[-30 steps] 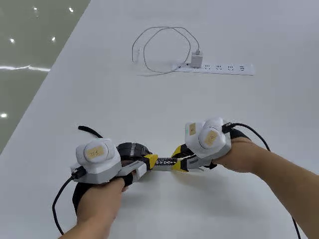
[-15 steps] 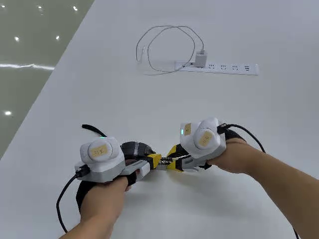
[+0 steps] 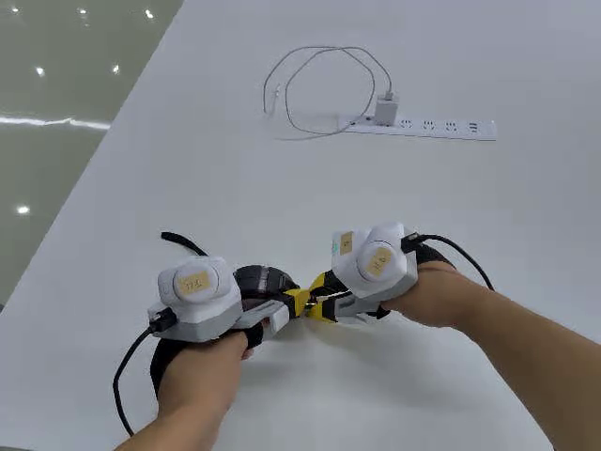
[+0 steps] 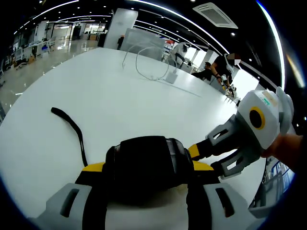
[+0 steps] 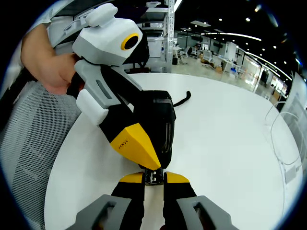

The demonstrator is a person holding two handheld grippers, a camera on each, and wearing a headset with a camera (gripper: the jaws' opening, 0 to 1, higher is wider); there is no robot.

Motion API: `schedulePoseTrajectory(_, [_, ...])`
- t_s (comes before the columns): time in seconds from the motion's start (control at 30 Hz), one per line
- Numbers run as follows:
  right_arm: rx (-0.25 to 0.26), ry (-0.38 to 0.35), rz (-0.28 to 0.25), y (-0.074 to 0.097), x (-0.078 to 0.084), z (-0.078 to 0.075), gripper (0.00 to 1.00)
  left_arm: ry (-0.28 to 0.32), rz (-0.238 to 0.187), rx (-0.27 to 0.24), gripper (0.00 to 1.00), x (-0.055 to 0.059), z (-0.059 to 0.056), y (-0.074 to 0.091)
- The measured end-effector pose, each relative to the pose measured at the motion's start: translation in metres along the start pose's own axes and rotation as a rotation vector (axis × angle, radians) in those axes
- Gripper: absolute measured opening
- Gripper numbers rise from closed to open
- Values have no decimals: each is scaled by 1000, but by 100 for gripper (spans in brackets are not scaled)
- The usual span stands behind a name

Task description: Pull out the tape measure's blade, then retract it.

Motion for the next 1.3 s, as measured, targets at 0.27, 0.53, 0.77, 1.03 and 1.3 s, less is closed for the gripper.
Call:
schedulePoseTrajectory(0.27, [0, -2, -6, -3, -3, 1, 10, -2, -1, -2, 63, 0, 0, 0])
schedulePoseTrajectory(0.53, [10, -18, -7, -4, -2, 2, 11, -10, 0, -6, 63, 0, -1, 0])
schedulePoseTrajectory(0.77, [14, -33, -1, -4, -2, 2, 11, -12, 0, -8, 64, 0, -1, 0])
schedulePoseTrajectory(1.03, [18, -39, 3, -4, -2, 3, 12, -23, 2, 0, 64, 0, -1, 0])
schedulePoseTrajectory(1.3, [24, -59, 9, -1, -1, 2, 20, -30, 3, 20, 64, -1, -2, 1])
Point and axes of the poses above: the centre of the closed fingertips' face, and the gripper's own axes: y roughly backward along the fingers, z roughly to its left, x roughly out of its underside, the point moved 2 cm from there along y, roughly backward along the fingers, and after that the axes turned 9 degrees about x, right-handed, at the moved point
